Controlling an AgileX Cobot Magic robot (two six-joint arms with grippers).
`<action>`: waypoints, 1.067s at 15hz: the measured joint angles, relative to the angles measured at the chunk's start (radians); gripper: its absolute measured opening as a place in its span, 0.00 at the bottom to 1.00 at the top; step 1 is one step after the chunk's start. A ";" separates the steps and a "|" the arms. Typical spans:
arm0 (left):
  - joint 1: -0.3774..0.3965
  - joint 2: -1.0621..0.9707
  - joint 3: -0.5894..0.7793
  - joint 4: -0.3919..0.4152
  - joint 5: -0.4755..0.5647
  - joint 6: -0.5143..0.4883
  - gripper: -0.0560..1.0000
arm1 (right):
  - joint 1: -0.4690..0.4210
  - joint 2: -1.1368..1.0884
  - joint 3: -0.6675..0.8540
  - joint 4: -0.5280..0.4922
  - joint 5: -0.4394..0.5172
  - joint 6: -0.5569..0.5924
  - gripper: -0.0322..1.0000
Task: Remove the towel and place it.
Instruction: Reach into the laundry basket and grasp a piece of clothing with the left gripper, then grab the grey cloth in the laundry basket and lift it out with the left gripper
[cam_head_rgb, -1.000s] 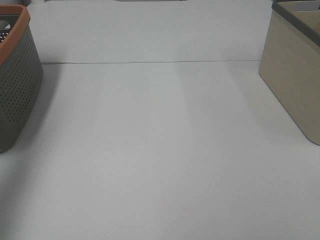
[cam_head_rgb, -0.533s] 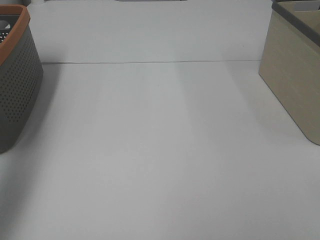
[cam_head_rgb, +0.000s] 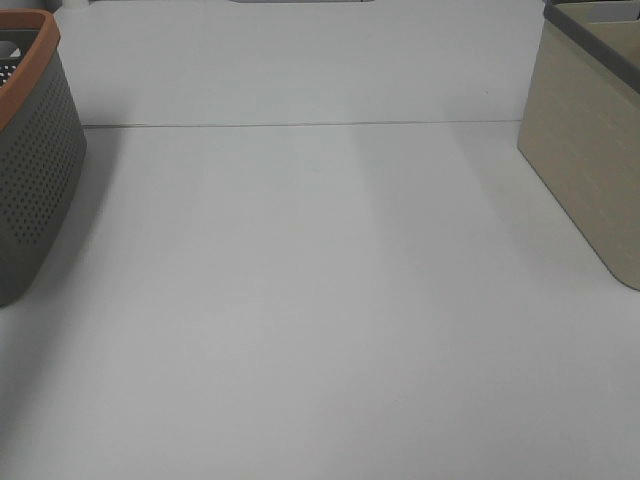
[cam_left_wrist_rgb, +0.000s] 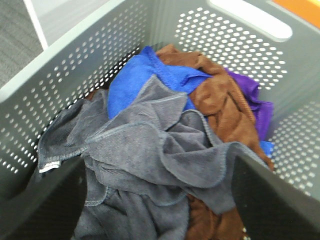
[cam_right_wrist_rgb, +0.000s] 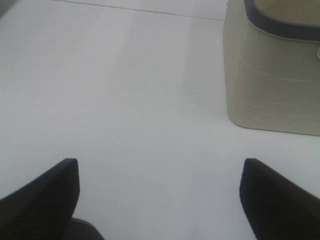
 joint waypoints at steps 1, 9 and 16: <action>0.043 0.049 0.000 -0.021 -0.018 -0.002 0.74 | 0.000 0.000 0.000 0.000 0.000 0.000 0.85; 0.047 0.243 -0.135 -0.055 -0.077 -0.002 0.73 | 0.000 0.000 0.000 0.000 0.000 0.001 0.85; 0.047 0.279 -0.140 -0.102 -0.077 -0.002 0.62 | 0.000 0.000 0.000 -0.002 0.000 0.011 0.85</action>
